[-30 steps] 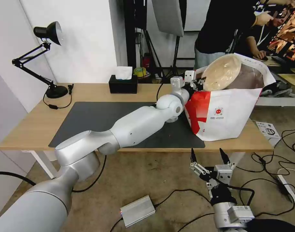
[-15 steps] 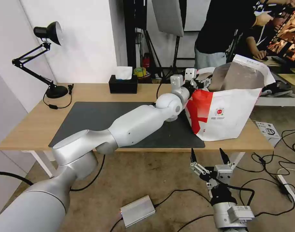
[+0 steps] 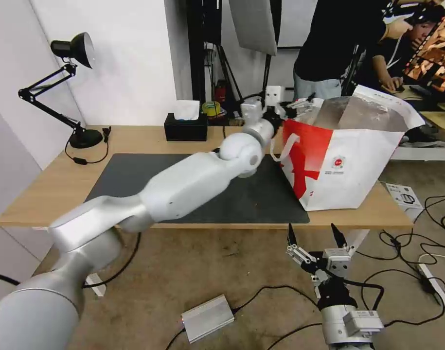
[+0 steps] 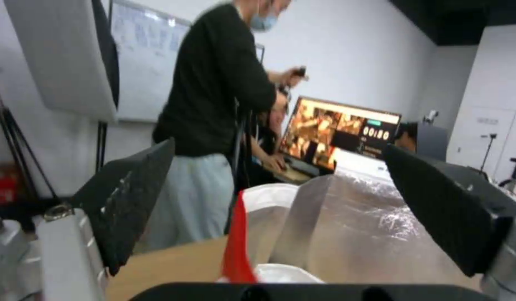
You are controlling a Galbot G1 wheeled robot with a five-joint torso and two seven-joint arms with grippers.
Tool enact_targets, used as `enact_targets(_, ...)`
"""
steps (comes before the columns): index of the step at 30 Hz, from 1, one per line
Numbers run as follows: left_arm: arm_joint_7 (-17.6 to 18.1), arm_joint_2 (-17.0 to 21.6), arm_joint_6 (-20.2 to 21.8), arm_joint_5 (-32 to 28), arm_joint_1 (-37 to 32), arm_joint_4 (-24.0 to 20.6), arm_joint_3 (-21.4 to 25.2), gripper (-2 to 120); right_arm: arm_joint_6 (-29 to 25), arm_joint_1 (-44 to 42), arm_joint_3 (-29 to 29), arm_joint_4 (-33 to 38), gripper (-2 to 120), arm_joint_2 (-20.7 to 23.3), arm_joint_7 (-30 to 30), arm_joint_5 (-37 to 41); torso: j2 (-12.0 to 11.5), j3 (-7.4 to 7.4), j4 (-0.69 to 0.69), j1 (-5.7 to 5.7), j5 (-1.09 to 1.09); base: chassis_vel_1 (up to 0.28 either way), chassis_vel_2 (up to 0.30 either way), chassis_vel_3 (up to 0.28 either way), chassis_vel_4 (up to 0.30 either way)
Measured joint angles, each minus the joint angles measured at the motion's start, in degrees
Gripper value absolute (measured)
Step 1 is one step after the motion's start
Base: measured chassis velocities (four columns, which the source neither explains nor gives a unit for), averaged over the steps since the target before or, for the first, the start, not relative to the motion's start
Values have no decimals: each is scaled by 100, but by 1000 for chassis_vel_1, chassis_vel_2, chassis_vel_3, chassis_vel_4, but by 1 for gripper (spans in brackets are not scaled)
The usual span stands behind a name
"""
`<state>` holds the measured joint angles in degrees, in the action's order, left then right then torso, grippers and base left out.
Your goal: Pick up the trash from the table and place it into the takeout bag.
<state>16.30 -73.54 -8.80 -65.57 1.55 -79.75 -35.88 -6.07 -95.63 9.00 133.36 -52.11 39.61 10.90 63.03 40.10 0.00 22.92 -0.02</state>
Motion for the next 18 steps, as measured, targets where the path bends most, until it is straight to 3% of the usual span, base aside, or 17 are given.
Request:
enact_targets(5, 199, 349, -31, 119, -331, -445, 95, 100, 0, 0, 0, 0, 100, 0, 0, 0, 0, 0, 1, 0, 0, 0, 0, 0, 0)
enact_targets(7, 304, 686, -37, 289, -831, -866, 350, 100, 0, 0, 0, 0, 100, 0, 0, 0, 0, 0, 1, 0, -1, 0, 0, 0, 0)
enact_targets(9, 307, 748, -37, 321, -930, -940, 411, 100, 0, 0, 0, 0, 100, 0, 1, 0, 0, 0, 0, 0, -1, 0, 0, 0, 0)
enact_targets(13, 322, 1207, -37, 538, -1627, -1592, 907, 100, 0, 0, 0, 0, 100, 0, 1, 0, 0, 0, 1, 0, 0, 0, 0, 0, 0)
enact_targets(18, 318, 1541, -38, 857, -2354, -2049, 1479, 100, 0, -1, 0, 0, 100, 0, 1, 0, 0, 0, 1, 0, 0, 0, 0, 0, 0)
